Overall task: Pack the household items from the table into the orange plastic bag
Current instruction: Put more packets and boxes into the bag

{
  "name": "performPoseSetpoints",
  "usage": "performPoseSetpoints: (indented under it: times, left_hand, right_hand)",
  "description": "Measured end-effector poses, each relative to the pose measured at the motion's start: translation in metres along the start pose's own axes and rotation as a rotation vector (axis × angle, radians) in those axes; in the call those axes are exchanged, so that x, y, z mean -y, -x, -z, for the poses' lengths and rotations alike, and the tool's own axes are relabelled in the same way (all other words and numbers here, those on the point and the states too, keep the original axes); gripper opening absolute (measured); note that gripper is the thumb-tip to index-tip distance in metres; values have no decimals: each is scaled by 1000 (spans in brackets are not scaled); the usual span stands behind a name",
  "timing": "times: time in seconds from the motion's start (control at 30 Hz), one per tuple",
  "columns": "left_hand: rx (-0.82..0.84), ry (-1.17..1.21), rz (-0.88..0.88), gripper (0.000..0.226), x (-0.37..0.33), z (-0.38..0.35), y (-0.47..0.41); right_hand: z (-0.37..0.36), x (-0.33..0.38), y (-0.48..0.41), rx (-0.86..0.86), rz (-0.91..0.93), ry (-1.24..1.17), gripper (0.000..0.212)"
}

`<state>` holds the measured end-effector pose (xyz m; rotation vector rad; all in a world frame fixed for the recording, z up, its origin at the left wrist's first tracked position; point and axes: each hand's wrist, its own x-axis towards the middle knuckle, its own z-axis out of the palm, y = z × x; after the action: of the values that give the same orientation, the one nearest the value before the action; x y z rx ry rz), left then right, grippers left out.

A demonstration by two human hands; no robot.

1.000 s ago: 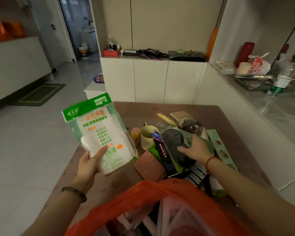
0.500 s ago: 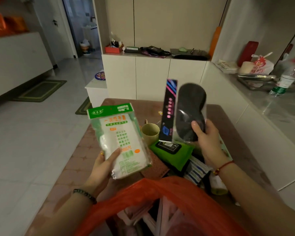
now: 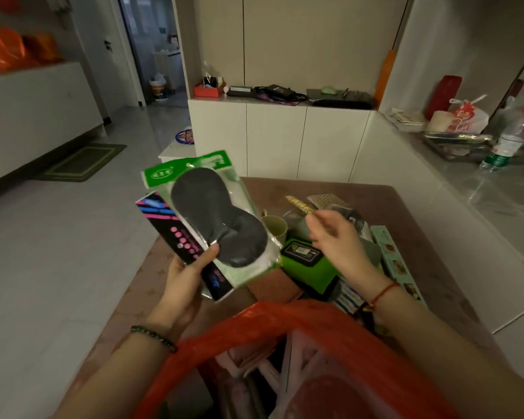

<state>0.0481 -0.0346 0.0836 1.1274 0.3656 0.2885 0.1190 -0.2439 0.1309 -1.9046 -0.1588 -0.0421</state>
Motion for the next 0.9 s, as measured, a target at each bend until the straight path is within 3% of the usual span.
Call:
performPoseSetpoints:
  times: [0.1, 0.2, 0.27, 0.33, 0.4, 0.47, 0.53, 0.57, 0.67, 0.73, 0.8, 0.9]
  left_hand:
    - [55, -4, -8, 31, -21, 12, 29]
    - [232, -89, 26, 35, -22, 7, 68]
    - [309, -126, 18, 32, -21, 1, 92]
    - [336, -266, -110, 32, -22, 7, 105]
    - [435, -634, -212, 48, -29, 21, 110]
    - [413, -1195, -215, 68, -22, 47, 102]
    - [337, -1553, -128, 71, -9, 76, 93]
    - [303, -1612, -69, 64, -4, 89, 88]
    - [153, -1388, 59, 27, 4, 116, 73]
    - [126, -1221, -18, 7, -6, 109, 72]
    - [115, -1062, -24, 7, -18, 98, 73]
    - [139, -965, -8, 11, -29, 91, 81]
  right_hand:
    - [12, 24, 31, 313, -88, -215, 79]
    - [9, 41, 65, 571, -95, -351, 69]
    - [5, 47, 84, 551, -44, -353, 59]
    - [8, 53, 100, 438, -2, -339, 54]
    - [19, 54, 111, 281, 35, -356, 49]
    - [33, 50, 121, 195, 11, -455, 42]
    - [40, 46, 137, 315, -126, -534, 28]
    - [40, 41, 147, 448, -220, -539, 25]
    - [23, 20, 180, 911, -526, -307, 25]
    - [4, 1, 196, 1013, -630, -85, 21]
    - [-12, -20, 198, 810, -624, -59, 25]
    - [-25, -44, 190, 379, -584, -307, 33]
